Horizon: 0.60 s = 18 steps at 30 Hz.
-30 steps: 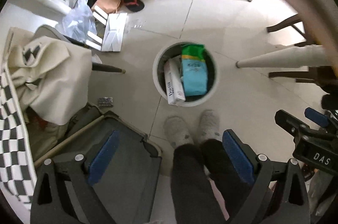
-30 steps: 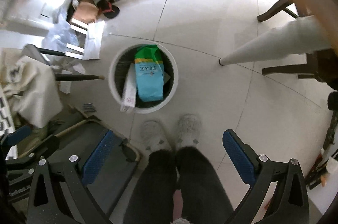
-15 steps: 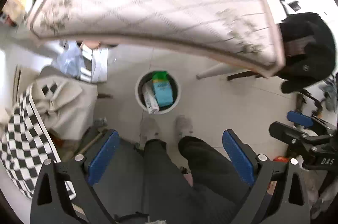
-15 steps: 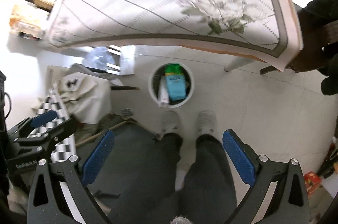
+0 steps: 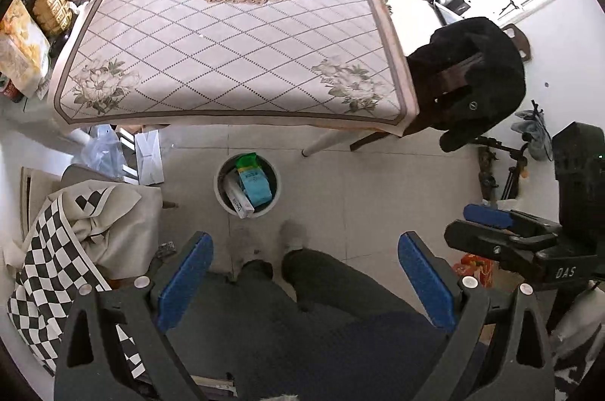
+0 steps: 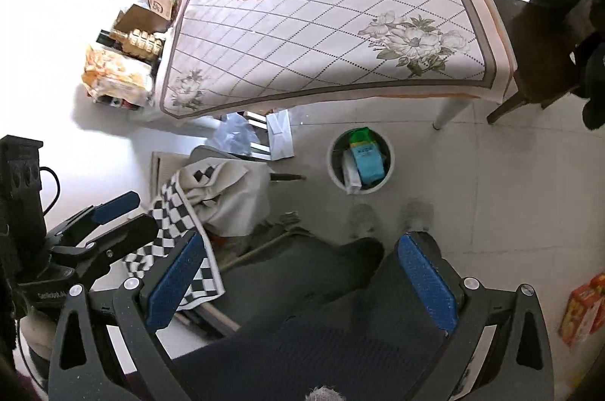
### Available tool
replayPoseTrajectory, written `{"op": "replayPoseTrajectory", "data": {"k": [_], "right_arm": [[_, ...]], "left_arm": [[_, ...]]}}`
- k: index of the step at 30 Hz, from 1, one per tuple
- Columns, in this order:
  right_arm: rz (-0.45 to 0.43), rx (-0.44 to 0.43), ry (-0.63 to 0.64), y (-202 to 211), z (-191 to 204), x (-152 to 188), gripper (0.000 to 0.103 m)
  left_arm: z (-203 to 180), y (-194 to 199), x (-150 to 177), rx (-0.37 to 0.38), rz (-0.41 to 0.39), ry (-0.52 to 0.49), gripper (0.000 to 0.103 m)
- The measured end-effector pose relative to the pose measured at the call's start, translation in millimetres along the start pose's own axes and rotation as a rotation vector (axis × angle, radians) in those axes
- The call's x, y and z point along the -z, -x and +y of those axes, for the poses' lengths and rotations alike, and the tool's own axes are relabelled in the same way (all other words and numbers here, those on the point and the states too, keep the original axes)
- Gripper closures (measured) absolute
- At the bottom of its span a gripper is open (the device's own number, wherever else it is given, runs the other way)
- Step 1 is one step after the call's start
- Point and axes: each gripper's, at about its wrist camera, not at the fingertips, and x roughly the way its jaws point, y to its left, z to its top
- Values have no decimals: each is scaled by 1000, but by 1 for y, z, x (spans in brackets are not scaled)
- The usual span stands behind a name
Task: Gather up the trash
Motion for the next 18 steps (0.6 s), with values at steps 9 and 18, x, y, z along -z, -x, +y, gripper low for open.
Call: {"op": "replayPoseTrajectory", "data": {"k": [9, 18], "right_arm": [[7, -24, -7, 10, 6, 7, 0], [5, -29, 9, 13, 5, 6, 0]], "left_arm": [[-2, 21, 4, 28, -21, 16, 3], [-10, 24, 6, 34, -48, 34, 3]]}}
